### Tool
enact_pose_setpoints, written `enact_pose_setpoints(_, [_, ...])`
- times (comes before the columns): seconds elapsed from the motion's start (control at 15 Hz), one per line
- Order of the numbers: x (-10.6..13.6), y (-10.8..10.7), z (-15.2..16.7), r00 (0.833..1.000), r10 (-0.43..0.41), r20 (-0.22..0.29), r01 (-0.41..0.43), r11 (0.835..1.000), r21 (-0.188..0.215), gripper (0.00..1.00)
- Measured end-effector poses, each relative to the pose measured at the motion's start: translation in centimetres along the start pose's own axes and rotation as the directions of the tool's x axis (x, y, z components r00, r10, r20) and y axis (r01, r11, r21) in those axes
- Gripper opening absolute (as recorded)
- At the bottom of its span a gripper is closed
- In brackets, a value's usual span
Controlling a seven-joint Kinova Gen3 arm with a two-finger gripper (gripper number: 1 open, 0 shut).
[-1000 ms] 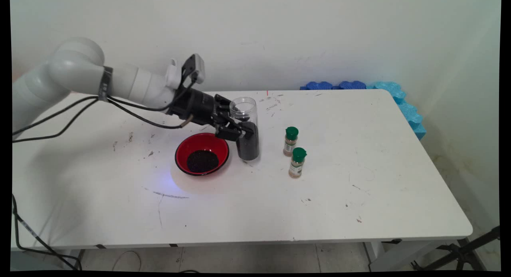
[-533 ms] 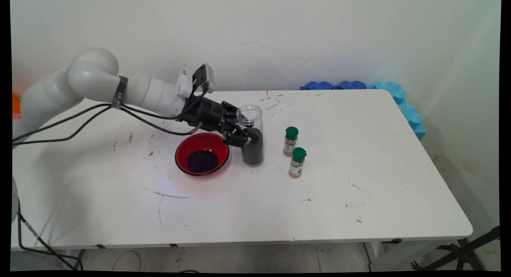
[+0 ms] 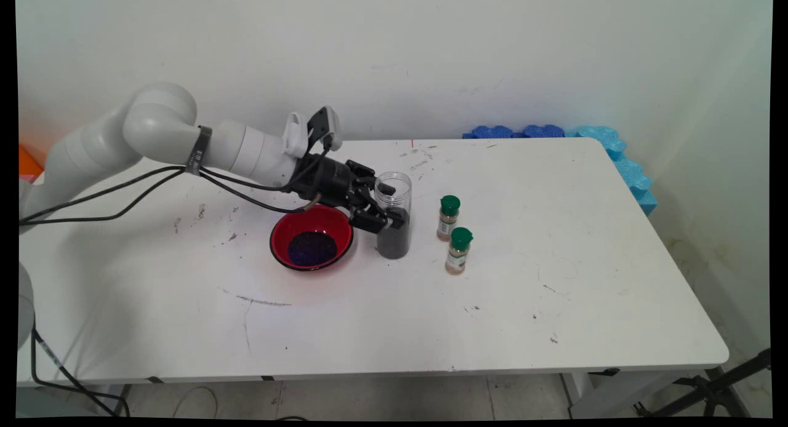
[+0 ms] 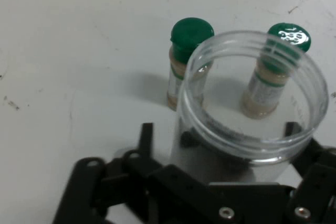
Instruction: Place the picked object on the table
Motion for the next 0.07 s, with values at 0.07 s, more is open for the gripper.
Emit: enact_pose_setpoints(0.07, [-0.03,-0.02,0.12,1.0,-0.001,0.0,0.001,1.0,0.0,1.0])
